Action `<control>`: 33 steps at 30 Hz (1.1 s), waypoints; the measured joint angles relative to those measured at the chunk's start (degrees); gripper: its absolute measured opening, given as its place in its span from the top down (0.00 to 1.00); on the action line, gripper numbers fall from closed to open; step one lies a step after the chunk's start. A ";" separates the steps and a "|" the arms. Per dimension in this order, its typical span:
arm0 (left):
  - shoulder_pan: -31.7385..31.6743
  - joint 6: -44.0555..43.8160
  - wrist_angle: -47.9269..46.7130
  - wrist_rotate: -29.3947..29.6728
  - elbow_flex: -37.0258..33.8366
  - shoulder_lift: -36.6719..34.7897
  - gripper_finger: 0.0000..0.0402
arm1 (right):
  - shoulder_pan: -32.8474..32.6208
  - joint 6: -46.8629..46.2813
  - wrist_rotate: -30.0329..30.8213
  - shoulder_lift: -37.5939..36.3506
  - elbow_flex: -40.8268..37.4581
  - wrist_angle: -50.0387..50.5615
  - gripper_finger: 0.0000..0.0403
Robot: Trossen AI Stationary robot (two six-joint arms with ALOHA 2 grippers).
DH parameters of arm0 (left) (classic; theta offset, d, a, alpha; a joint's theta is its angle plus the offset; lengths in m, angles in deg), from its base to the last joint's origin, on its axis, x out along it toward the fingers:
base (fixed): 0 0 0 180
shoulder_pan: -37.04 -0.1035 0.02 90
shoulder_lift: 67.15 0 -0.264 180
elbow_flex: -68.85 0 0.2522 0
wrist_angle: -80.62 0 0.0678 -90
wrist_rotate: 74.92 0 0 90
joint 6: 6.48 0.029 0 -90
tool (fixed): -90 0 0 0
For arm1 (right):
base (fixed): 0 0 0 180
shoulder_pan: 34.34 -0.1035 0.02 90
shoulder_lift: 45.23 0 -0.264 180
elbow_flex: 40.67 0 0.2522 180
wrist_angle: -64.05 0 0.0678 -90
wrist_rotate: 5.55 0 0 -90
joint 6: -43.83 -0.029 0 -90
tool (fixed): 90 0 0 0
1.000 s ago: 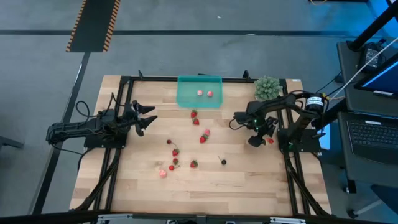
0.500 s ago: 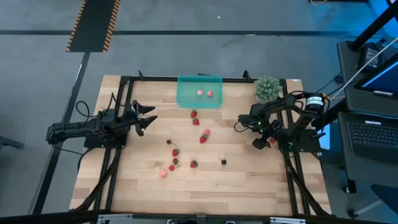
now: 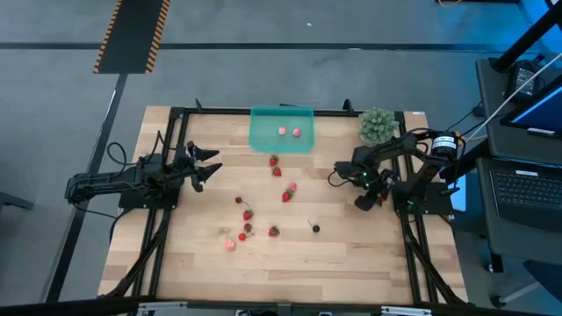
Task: Pick and placing Produce into tupperware
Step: Put the red cherry into the green container
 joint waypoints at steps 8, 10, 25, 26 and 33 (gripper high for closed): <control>0.00 0.00 0.00 0.00 0.00 -0.01 0.36 | 0.22 0.66 1.40 0.00 1.37 -0.13 0.66; -0.01 0.00 0.00 0.00 0.00 -0.01 0.36 | 0.24 1.24 1.54 0.00 1.37 -0.13 0.63; 0.00 0.01 -0.02 0.00 0.00 -0.01 0.36 | 0.24 1.29 1.96 -0.02 1.48 -0.37 0.73; -0.01 0.02 -0.02 0.00 0.00 -0.01 0.36 | 0.24 1.31 1.96 -0.02 1.48 -0.37 0.73; -0.01 0.02 -0.02 0.00 0.00 -0.01 0.36 | 0.24 -0.55 2.06 -0.15 1.48 0.09 0.69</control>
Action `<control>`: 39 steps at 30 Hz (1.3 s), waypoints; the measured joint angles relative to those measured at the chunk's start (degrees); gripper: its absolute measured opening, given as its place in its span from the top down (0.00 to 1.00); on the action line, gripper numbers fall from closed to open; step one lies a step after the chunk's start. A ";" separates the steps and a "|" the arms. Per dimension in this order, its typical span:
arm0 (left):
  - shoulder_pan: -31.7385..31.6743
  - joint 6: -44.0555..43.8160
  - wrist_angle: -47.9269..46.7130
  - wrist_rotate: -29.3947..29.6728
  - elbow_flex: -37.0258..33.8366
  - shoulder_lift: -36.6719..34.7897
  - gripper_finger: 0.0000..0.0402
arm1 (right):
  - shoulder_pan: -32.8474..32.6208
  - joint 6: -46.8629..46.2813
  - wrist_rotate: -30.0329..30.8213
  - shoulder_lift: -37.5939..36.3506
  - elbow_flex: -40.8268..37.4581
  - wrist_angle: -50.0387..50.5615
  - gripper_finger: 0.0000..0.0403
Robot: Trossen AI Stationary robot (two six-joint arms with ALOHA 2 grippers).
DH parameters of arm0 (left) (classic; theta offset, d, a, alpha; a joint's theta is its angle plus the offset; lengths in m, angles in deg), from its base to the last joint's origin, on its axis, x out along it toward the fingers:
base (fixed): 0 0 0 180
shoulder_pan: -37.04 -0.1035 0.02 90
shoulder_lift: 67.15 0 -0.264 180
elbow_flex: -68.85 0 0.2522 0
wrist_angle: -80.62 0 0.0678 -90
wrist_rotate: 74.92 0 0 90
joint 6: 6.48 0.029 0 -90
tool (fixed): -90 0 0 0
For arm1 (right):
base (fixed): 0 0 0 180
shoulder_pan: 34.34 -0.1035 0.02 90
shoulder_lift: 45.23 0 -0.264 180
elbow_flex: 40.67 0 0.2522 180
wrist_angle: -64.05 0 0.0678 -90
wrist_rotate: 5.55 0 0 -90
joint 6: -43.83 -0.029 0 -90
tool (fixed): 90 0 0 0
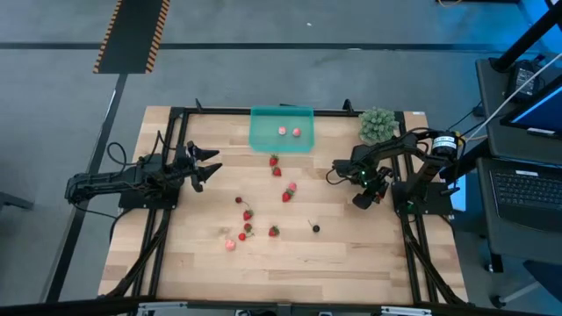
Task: Pick and placing Produce into tupperware
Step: Put the red cherry into the green container
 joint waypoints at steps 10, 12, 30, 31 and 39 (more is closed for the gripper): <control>0.01 0.02 -0.01 0.00 -0.01 0.00 0.36 | 0.02 -4.13 4.00 -5.89 1.67 -1.51 0.71; 0.01 0.02 -0.02 -0.02 0.00 0.01 0.36 | 0.02 -4.55 5.27 -7.91 2.52 -1.62 0.69; 0.01 0.04 -0.46 -0.02 -0.02 0.02 0.36 | 0.02 8.50 6.46 -13.64 26.59 -30.51 0.72; 0.01 0.04 -0.48 -0.02 0.00 0.02 0.36 | 0.02 10.16 6.42 -13.12 28.05 -32.28 0.73; 0.00 0.07 -1.05 -0.02 0.00 0.00 0.36 | 0.04 19.93 6.18 -4.70 39.55 -36.55 0.71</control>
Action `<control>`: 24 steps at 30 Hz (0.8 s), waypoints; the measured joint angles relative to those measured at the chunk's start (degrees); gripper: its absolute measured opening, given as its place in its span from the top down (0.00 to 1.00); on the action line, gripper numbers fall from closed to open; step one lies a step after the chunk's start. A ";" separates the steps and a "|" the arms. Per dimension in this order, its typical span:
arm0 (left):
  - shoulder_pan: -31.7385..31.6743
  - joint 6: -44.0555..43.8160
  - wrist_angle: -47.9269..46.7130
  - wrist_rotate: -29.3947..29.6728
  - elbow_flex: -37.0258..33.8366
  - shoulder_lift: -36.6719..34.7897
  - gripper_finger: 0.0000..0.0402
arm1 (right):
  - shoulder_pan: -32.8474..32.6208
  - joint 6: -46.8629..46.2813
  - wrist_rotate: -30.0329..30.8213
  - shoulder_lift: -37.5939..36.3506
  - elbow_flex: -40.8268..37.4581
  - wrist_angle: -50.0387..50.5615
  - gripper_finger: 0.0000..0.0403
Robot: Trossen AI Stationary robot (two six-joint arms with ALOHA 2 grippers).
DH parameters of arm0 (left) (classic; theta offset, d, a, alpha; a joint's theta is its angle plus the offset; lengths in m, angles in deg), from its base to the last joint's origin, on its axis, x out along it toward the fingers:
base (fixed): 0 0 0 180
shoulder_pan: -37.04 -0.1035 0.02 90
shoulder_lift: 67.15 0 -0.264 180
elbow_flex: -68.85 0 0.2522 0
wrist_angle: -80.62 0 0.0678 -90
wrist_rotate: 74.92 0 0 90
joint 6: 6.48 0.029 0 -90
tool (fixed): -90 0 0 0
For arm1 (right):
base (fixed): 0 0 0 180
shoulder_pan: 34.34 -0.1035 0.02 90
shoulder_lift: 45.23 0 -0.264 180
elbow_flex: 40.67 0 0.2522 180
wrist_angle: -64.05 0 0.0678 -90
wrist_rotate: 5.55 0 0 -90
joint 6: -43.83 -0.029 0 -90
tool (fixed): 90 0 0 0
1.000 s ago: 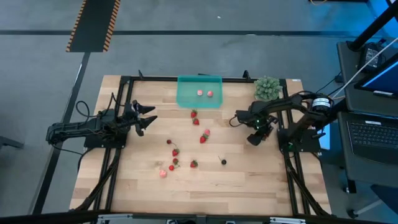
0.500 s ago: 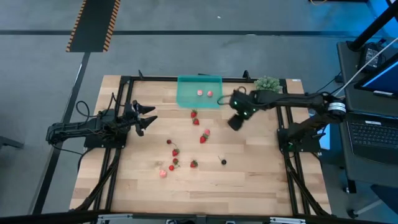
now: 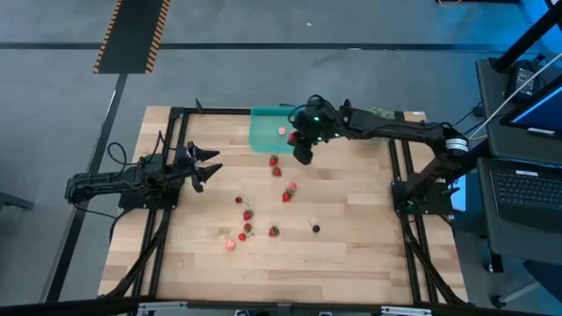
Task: Pick and placing Produce into tupperware
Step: Put the red cherry into the green container
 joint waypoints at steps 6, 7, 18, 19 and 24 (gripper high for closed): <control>0.00 0.00 -0.48 0.00 -0.02 0.01 0.36 | 1.10 6.52 -0.08 10.60 9.37 0.17 0.72; 0.01 0.00 -0.45 0.00 -0.02 0.02 0.36 | 1.59 7.32 -0.06 12.48 11.13 0.19 0.72; 0.02 -0.02 -0.43 -0.02 -0.02 0.01 0.36 | 8.00 8.14 -6.06 33.25 32.33 4.41 0.72; 0.00 -0.03 -0.43 -0.03 -0.02 0.01 0.36 | 8.28 7.47 -6.13 35.03 34.79 5.72 0.72; 0.02 -0.02 -0.43 -0.14 0.00 0.01 0.36 | 9.23 7.78 -6.24 43.80 46.84 13.88 0.72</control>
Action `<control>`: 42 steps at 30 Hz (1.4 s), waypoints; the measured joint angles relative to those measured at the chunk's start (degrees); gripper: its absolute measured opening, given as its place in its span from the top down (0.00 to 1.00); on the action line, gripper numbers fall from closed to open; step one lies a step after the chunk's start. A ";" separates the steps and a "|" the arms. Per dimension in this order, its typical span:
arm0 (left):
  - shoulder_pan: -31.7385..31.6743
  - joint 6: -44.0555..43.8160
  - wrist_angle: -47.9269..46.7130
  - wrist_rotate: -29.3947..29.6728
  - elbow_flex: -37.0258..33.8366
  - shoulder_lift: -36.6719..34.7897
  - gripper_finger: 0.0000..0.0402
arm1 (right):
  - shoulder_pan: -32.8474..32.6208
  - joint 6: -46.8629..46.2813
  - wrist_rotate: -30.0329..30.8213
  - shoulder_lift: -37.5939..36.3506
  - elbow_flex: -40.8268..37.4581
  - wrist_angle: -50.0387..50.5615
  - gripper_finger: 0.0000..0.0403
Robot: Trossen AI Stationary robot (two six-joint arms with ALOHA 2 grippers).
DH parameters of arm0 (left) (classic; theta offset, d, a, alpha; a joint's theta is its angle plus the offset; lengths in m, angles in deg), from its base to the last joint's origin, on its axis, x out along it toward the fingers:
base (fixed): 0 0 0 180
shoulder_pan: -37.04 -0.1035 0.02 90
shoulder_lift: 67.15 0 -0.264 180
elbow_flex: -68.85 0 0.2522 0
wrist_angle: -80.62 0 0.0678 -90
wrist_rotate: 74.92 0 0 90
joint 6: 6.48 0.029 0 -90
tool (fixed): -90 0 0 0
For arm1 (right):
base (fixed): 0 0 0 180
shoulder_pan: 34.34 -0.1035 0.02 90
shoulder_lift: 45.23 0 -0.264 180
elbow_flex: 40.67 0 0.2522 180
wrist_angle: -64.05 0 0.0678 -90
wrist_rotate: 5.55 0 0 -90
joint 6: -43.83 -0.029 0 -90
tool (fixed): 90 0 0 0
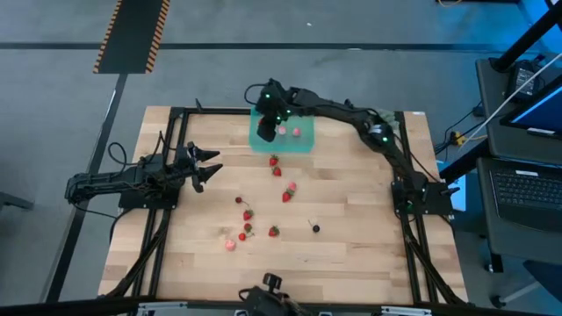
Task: Pick and placing Produce into tupperware
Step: Put the red cherry into the green container
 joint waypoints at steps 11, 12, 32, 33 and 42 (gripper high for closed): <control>-0.01 0.00 -0.02 -0.16 -0.02 0.00 0.36 | 2.05 -5.43 -0.33 7.29 8.12 2.75 0.72; -0.02 0.00 0.00 -0.16 -0.02 0.01 0.36 | 2.35 -6.40 -0.33 7.31 8.12 2.67 0.72; -0.02 0.00 -0.24 -0.51 -0.01 0.00 0.36 | 4.11 -8.35 0.10 10.06 8.25 -3.09 0.72; -0.02 0.00 -0.26 -0.51 -0.02 0.01 0.36 | 4.23 -8.41 0.07 10.05 8.25 -2.87 0.72; 0.00 0.00 -0.90 -0.51 -0.02 0.01 0.36 | 5.64 -4.88 -0.37 10.15 8.23 -2.98 0.72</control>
